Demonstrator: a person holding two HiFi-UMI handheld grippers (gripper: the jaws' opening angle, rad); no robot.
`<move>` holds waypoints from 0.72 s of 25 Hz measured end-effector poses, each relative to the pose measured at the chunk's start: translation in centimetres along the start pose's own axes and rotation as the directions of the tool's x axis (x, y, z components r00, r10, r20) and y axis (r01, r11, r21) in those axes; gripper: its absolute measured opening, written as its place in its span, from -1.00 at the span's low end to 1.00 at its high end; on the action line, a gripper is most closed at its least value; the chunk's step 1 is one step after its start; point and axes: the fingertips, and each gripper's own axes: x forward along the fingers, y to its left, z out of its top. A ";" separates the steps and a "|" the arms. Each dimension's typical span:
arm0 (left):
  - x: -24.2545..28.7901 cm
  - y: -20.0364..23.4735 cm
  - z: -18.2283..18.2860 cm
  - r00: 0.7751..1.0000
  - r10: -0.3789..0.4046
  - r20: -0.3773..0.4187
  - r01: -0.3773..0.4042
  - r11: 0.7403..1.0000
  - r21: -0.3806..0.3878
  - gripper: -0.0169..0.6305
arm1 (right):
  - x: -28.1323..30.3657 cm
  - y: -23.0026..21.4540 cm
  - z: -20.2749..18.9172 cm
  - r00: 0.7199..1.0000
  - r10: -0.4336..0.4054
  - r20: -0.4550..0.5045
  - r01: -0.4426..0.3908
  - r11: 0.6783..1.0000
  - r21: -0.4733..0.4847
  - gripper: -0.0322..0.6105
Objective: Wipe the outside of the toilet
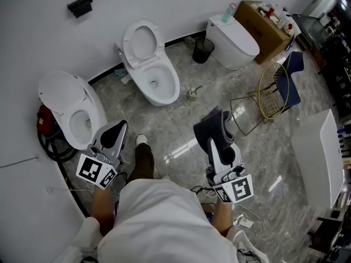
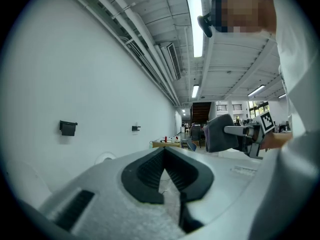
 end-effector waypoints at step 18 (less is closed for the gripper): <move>10.8 22.3 0.7 0.999 -0.018 -0.040 0.014 0.996 -0.086 -0.95 | 24.7 -3.2 -1.7 0.994 -0.021 -0.105 0.021 1.000 0.005 -0.73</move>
